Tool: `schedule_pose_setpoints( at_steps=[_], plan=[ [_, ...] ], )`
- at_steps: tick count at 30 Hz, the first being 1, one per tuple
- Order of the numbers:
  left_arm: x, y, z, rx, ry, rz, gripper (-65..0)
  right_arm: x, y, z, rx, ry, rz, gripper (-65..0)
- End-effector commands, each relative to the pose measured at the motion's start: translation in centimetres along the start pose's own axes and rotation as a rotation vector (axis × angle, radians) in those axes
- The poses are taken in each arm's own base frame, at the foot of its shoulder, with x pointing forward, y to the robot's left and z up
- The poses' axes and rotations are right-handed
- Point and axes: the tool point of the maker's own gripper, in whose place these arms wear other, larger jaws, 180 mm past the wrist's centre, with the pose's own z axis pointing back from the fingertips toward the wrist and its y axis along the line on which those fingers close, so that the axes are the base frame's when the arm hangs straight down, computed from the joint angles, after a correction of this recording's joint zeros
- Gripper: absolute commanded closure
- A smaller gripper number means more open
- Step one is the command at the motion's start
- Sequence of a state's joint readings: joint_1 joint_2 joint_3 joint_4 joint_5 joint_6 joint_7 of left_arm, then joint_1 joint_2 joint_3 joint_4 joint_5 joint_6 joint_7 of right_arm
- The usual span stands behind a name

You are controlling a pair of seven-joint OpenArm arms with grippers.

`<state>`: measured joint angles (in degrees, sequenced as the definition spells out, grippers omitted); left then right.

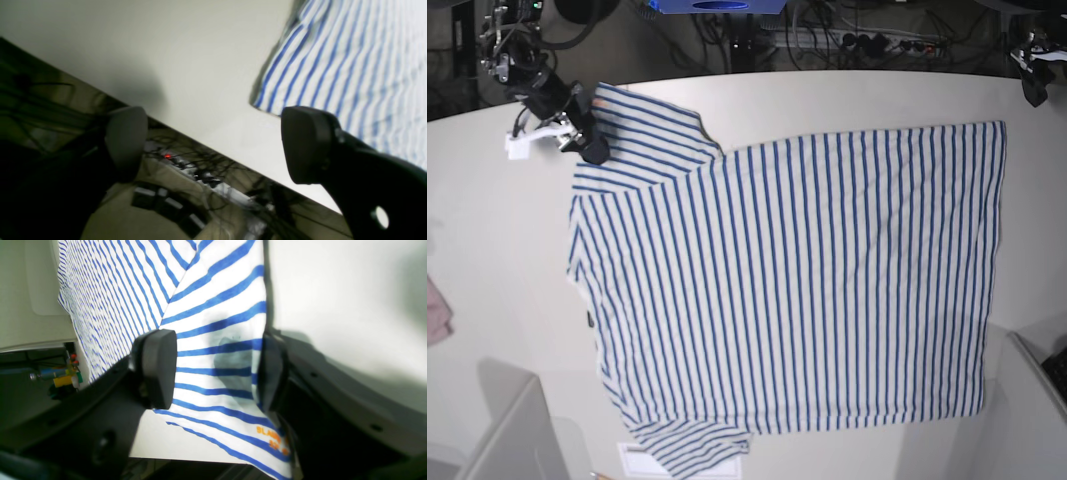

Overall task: Fold the T-shirt properly
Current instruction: 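Move the right gripper down to the shirt's shoulder corner and grasp it, then grasp the opposite shoulder corner of the shirt with the left gripper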

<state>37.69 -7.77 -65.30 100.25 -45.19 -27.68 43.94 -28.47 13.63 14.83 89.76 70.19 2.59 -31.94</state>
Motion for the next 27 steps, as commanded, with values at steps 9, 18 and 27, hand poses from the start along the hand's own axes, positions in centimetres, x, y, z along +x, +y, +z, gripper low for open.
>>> schedule_pose_setpoints(
  at_steps=[9,18,27],
  plan=[
    [-1.0,-1.2,-2.4,-0.050,0.028,0.007,-60.7,-1.2,-2.1,0.4,-0.090,0.062,0.003,0.0],
    [-2.7,-3.7,-5.5,-0.131,0.074,0.066,-60.7,-1.1,-2.2,0.4,-0.091,0.059,0.002,0.0],
    [-3.2,-5.0,-8.3,-0.177,0.097,0.127,-60.7,-1.0,-2.2,0.5,-0.092,0.055,0.001,0.0]
  ],
)
